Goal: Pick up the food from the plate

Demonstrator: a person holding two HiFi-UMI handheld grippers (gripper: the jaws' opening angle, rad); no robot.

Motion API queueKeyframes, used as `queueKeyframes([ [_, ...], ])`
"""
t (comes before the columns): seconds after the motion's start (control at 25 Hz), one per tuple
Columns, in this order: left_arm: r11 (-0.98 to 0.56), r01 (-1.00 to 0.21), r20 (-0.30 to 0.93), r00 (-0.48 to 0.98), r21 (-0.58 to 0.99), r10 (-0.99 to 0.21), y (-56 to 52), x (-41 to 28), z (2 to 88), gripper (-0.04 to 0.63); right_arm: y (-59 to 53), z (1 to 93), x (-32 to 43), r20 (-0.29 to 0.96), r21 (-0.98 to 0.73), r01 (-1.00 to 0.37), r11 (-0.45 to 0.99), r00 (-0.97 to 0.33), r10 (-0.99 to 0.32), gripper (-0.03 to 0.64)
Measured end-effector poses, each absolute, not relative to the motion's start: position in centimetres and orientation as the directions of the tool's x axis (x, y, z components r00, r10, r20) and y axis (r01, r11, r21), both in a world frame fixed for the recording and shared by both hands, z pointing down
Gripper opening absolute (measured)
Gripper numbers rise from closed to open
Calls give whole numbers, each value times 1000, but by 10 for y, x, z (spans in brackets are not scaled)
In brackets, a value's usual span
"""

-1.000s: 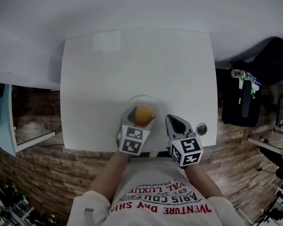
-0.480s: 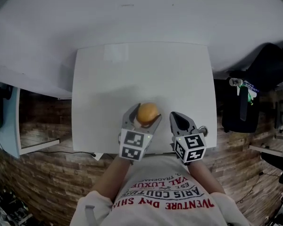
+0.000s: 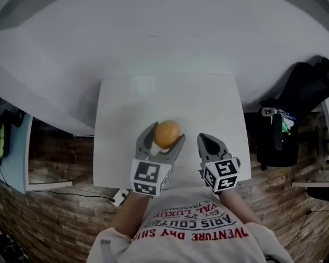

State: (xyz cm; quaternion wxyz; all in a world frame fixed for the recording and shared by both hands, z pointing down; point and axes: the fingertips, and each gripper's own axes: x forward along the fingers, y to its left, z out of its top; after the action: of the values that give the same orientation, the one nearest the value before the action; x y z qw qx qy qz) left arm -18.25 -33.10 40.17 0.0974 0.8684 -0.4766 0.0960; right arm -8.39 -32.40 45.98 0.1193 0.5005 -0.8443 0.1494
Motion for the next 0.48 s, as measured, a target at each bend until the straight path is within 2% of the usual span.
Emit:
queueKeyframes([
  [0.16,-519,-853,196,517,44,-833,-331,-188,376,359,-330,435,-82,282,-89,-893,441,-447,-849,11],
  [0.48,-486,-873,167,486,44,-858,-336,-197,369,359,-333,405,-86,201,-35,-885,465,-462,-864,11],
])
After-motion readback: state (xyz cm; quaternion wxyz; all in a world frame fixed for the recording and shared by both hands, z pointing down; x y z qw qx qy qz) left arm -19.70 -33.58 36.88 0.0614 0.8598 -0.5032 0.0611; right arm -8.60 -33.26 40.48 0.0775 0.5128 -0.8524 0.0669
